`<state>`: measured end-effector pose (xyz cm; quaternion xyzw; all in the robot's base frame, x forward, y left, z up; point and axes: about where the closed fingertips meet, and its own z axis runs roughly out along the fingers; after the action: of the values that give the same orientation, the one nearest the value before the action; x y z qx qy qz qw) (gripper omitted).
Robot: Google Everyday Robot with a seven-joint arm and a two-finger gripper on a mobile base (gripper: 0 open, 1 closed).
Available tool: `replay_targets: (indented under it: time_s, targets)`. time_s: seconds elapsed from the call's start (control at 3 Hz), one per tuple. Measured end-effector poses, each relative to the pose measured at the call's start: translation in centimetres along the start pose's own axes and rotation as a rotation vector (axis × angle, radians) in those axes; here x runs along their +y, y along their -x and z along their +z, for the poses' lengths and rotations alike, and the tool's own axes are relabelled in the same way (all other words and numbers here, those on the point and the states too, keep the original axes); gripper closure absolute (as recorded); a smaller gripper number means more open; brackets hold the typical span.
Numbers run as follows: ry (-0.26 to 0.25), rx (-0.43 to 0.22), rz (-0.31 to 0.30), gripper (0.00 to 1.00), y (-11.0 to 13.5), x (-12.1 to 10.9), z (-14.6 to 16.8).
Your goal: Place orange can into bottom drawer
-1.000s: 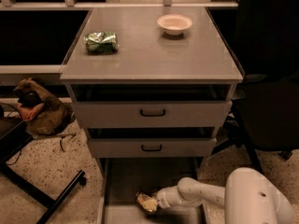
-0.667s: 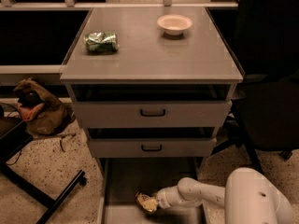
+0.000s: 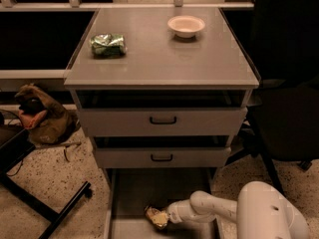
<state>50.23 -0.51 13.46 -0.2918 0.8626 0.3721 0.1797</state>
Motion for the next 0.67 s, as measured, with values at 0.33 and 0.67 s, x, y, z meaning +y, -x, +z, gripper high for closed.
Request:
replay_targets:
  time_s: [0.33, 0.67]
  targets:
    - [0.000, 0.000, 0.000, 0.81, 0.00, 0.00, 0.00]
    - [0.000, 0.000, 0.000, 0.58, 0.00, 0.01, 0.00]
